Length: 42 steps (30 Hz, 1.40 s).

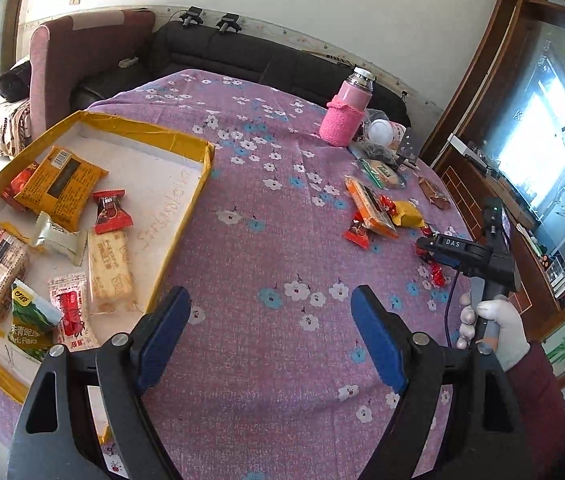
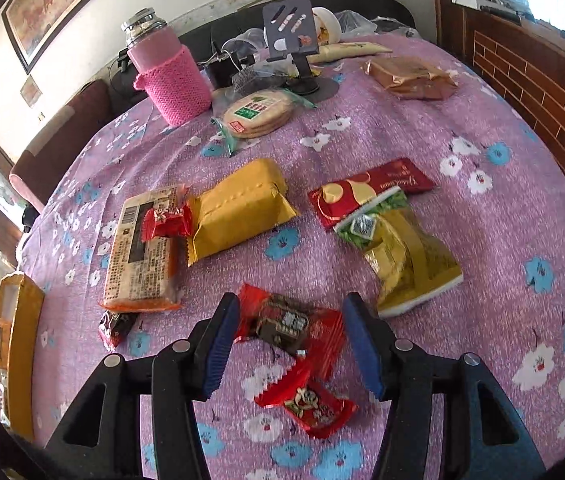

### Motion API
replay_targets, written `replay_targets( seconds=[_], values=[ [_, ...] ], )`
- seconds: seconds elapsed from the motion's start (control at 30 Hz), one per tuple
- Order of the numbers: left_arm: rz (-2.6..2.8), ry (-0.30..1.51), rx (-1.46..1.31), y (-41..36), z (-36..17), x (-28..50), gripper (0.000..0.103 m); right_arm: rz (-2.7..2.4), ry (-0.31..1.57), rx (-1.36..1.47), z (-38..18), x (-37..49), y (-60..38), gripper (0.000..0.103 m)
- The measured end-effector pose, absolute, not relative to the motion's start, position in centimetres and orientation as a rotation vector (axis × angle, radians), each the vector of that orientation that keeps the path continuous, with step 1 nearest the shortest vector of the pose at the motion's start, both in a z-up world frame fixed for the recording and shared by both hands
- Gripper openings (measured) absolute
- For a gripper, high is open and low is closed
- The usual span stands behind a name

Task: Organize snacks
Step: 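Move the right tool back to the table and grasp a red candy, then grasp another red candy on the table with the left tool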

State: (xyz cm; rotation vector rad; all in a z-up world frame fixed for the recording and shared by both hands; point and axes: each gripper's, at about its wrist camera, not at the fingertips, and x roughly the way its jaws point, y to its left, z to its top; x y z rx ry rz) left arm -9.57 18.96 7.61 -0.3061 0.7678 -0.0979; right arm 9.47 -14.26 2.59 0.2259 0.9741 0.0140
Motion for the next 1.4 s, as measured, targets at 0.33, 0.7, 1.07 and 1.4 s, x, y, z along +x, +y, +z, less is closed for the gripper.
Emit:
replay_targets(
  seconds=[0.33,0.7,1.07,1.4],
  values=[
    [-0.127,0.789,-0.328,18.5,7.2,-8.9,0.083,0.327,1.179,0.231,2.3,7.0,-6.5,0.017],
    [-0.175,0.808,-0.339,17.6,7.0,-9.6,0.083,0.099,0.994,0.373,6.2,1.6,-15.1,0.049],
    [-0.211,0.823,-0.227,14.5,7.5,-10.1,0.083,0.024,0.971,0.239,2.5,2.6,-13.3,0.04],
    [-0.368,0.89,-0.13,7.8,7.4,-5.1,0.083,0.051,0.885,0.4,1.8,1.6,-17.2,0.018]
  ],
)
